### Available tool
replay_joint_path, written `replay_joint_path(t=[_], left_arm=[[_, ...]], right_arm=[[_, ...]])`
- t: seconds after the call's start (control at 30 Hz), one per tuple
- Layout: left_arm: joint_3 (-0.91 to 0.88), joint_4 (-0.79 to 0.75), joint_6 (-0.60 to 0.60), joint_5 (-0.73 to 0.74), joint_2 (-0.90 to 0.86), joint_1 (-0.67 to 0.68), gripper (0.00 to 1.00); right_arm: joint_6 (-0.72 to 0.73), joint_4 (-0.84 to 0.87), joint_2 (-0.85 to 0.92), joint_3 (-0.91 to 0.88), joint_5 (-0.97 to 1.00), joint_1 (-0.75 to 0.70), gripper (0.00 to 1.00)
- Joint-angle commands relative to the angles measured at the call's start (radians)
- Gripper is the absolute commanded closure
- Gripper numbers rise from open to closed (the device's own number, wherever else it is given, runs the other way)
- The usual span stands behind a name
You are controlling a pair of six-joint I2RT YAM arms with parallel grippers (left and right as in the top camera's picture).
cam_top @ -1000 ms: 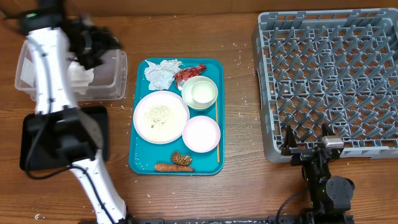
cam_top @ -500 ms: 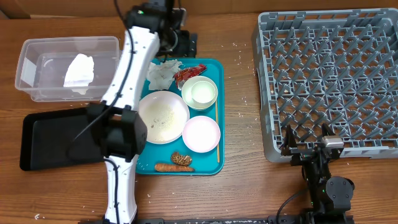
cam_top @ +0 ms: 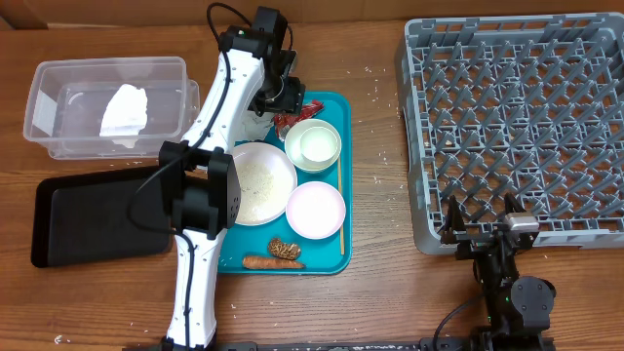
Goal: Sort waste into correct bins and load items into the dishwasher
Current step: 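Move the left gripper back and grasp the red wrapper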
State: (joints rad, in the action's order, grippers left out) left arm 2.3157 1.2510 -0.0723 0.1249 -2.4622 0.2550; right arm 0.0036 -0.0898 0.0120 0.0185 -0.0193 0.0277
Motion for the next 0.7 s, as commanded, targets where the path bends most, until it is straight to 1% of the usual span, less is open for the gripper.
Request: replay_joint_path(t=[0.0, 0.07, 0.27, 0.4, 0.5, 0.6, 0.63, 0.67], left_arm=[[-0.001, 0.012, 0.028, -0.043, -0.019, 0.002, 0.37], [-0.001, 0.024, 0.028, -0.066, -0.019, 0.001, 0.43], [-0.006, 0.049, 0.051, -0.084, -0.019, 0.001, 0.44], [-0.006, 0.05, 0.05, -0.08, -0.019, 0.002, 0.55], [-0.006, 0.052, 0.05, -0.081, -0.019, 0.0, 0.6], [-0.006, 0.053, 0.05, -0.084, -0.019, 0.0, 0.67], [-0.006, 0.053, 0.051, -0.084, -0.019, 0.0, 0.71], [-0.006, 0.051, 0.05, -0.084, -0.019, 0.0, 0.76]], right_arm=[[0.0, 0.006, -0.009, -0.01, -0.002, 0.006, 0.0], [0.0, 0.006, -0.009, -0.01, -0.002, 0.006, 0.0], [0.0, 0.006, -0.009, -0.01, -0.002, 0.006, 0.0], [0.0, 0.006, -0.009, -0.01, -0.002, 0.006, 0.0], [0.0, 0.006, -0.009, -0.01, -0.002, 0.006, 0.0], [0.0, 0.007, -0.009, -0.01, -0.002, 0.006, 0.0], [0.0, 0.007, -0.009, -0.01, -0.002, 0.006, 0.0], [0.0, 0.006, -0.009, -0.01, -0.002, 0.006, 0.0]])
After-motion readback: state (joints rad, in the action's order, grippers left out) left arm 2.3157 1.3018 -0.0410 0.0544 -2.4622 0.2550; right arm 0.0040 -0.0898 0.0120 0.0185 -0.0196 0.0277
